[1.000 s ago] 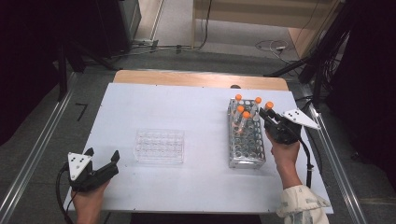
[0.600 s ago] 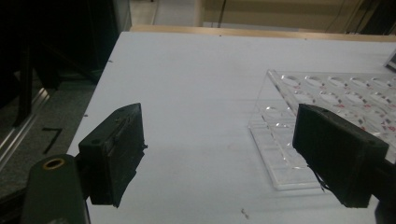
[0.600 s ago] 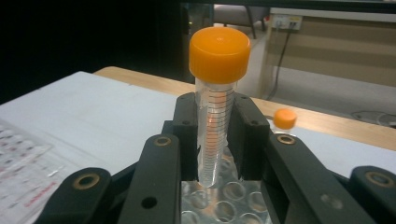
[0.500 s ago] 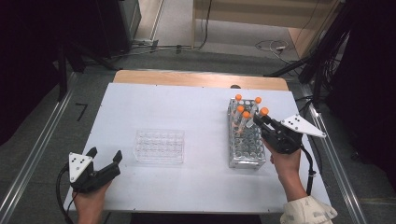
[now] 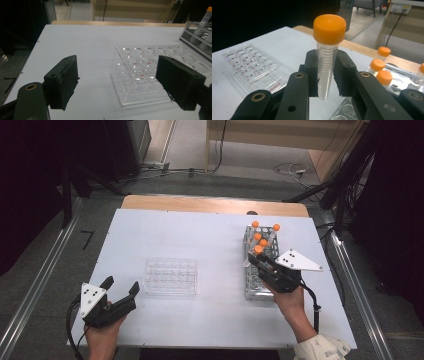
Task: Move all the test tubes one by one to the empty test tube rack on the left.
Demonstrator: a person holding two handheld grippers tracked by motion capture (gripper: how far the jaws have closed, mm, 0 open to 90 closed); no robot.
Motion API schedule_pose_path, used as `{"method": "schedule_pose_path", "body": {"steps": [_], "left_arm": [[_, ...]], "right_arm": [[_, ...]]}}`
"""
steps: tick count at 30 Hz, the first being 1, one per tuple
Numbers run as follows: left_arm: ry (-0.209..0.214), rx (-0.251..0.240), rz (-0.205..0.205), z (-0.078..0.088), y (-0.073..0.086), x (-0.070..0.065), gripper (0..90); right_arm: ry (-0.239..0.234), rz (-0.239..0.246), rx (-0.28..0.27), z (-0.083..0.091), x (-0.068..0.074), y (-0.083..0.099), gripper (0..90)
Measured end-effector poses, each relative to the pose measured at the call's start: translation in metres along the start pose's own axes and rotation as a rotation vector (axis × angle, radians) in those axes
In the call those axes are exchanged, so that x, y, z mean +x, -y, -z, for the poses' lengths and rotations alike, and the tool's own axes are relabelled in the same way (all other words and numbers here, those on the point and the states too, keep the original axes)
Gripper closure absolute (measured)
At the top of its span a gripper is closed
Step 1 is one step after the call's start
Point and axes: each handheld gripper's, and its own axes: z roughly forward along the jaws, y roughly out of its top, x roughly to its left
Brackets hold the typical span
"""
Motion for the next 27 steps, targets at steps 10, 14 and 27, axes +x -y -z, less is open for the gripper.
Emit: {"method": "schedule_pose_path", "body": {"steps": [10, 14, 27], "left_arm": [[0.075, -0.002, -0.033, -0.003, -0.006, -0.016, 21.6], [0.089, -0.002, -0.042, -0.006, -0.007, -0.022, 21.6], [0.139, -0.01, -0.063, -0.012, -0.011, -0.034, 24.6]], "right_arm": [[-0.06, 0.015, 0.031, -0.014, 0.019, 0.004, 71.8], [-0.082, 0.029, 0.038, -0.02, 0.027, 0.006, 71.8], [-0.128, 0.056, 0.067, -0.033, 0.045, 0.012, 71.8]]}}
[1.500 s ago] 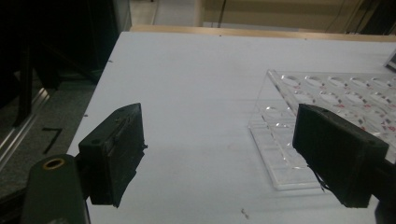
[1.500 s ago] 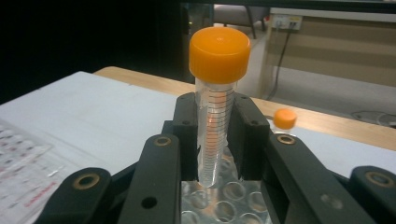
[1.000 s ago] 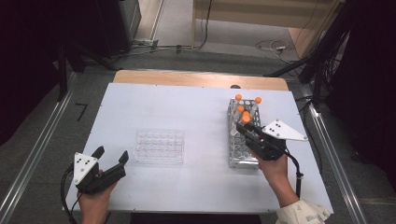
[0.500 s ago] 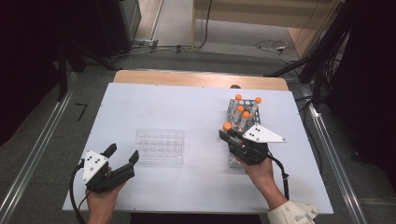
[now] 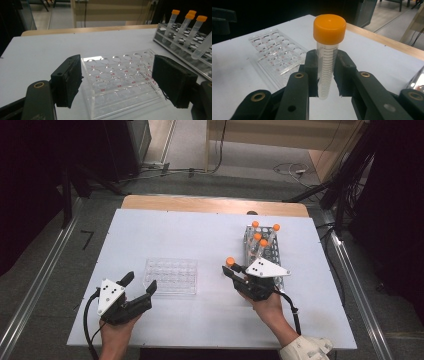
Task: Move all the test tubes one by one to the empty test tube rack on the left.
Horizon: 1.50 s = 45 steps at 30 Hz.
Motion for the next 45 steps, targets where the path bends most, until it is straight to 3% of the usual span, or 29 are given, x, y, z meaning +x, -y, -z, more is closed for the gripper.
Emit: {"method": "schedule_pose_path", "body": {"steps": [17, 29, 39, 45], "left_arm": [[0.103, -0.017, -0.017, -0.019, -0.012, -0.024, 28.4], [0.228, -0.028, -0.025, -0.026, -0.019, -0.04, 34.2], [0.301, -0.027, -0.033, -0.033, -0.018, -0.052, 38.0], [0.349, -0.011, -0.058, -0.036, -0.017, -0.061, 40.2]], "right_arm": [[-0.091, 0.017, 0.05, -0.015, 0.022, 0.007, 71.9], [-0.157, 0.046, 0.09, -0.03, 0.043, 0.011, 71.8], [-0.185, 0.057, 0.106, -0.037, 0.053, 0.012, 71.9], [-0.202, 0.065, 0.115, -0.041, 0.058, 0.013, 71.8]]}}
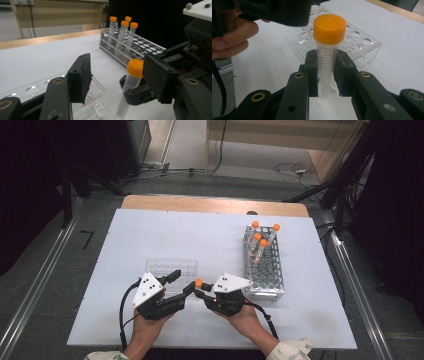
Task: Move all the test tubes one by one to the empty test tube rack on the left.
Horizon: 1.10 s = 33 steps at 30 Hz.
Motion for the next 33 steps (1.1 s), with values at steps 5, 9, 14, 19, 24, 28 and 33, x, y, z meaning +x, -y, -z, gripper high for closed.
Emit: {"method": "schedule_pose_path", "body": {"steps": [5, 9, 14, 19, 24, 28, 33], "left_arm": [[0.023, 0.011, -0.012, -0.0035, 0.0003, -0.0046, 43.3], [0.039, 0.022, -0.02, -0.006, 0.0012, -0.0067, 46.5], [0.048, 0.032, -0.023, -0.0082, 0.0022, -0.0076, 49.9], [0.055, 0.037, -0.021, -0.009, 0.0033, -0.0077, 52.9], [0.062, 0.042, -0.025, -0.0094, 0.0042, -0.0078, 56.1], [0.062, 0.048, -0.028, -0.0097, 0.0047, -0.0081, 57.8], [0.068, 0.044, -0.025, -0.0097, 0.0053, -0.0076, 61.7]], "right_arm": [[-0.007, 0.003, 0.004, -0.0006, 0.0026, -0.0003, 71.8], [-0.011, 0.009, 0.0, -0.0007, 0.0036, -0.0006, 71.8], [-0.019, 0.011, -0.002, 0.0, 0.0058, -0.0014, 71.8], [-0.024, 0.012, -0.006, 0.0002, 0.0069, -0.0018, 71.8], [-0.03, 0.007, -0.008, 0.0009, 0.0072, -0.0025, 71.8], [-0.03, 0.004, -0.01, 0.0017, 0.0069, -0.0028, 71.8], [-0.032, 0.006, -0.014, 0.0019, 0.0072, -0.0032, 71.8]]}}
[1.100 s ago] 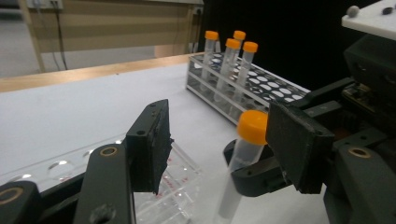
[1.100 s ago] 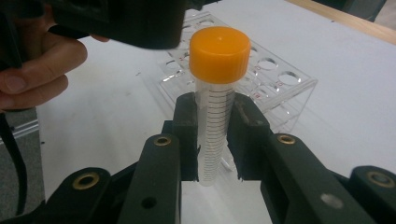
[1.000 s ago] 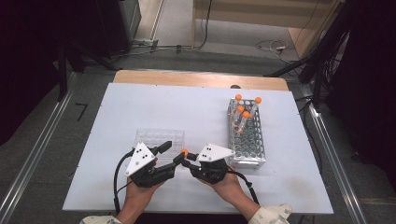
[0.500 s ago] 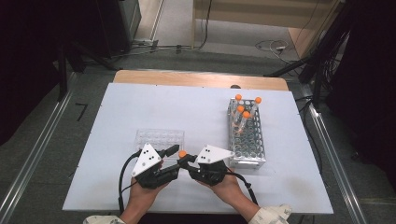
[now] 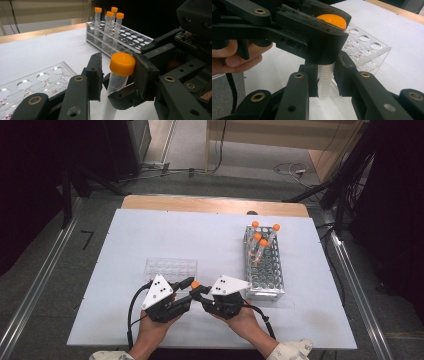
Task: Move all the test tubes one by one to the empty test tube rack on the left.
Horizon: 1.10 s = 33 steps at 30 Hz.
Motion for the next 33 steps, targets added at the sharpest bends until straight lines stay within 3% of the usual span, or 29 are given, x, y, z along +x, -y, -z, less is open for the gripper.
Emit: {"method": "schedule_pose_path", "body": {"steps": [7, 17, 21, 28, 33], "left_arm": [[0.007, -0.007, -0.011, 0.0, 0.0, -0.001, 68.1], [0.017, -0.014, 0.004, 0.001, 0.001, 0.001, 69.6], [0.007, -0.022, 0.001, 0.004, -0.001, 0.003, 69.8], [-0.014, -0.061, 0.028, 0.012, -0.006, 0.011, 69.8], [-0.022, -0.077, 0.045, 0.017, -0.008, 0.016, 69.9]], "right_arm": [[-0.001, -0.005, 0.002, 0.0, 0.0, 0.0, 71.8], [-0.011, -0.012, 0.001, 0.001, 0.0, 0.0, 70.1], [-0.033, -0.008, 0.01, -0.001, 0.0, 0.0, 58.5], [-0.029, -0.013, 0.013, 0.003, -0.002, 0.003, 42.8], [-0.012, -0.014, 0.032, 0.005, -0.007, 0.009, 38.2]]}}
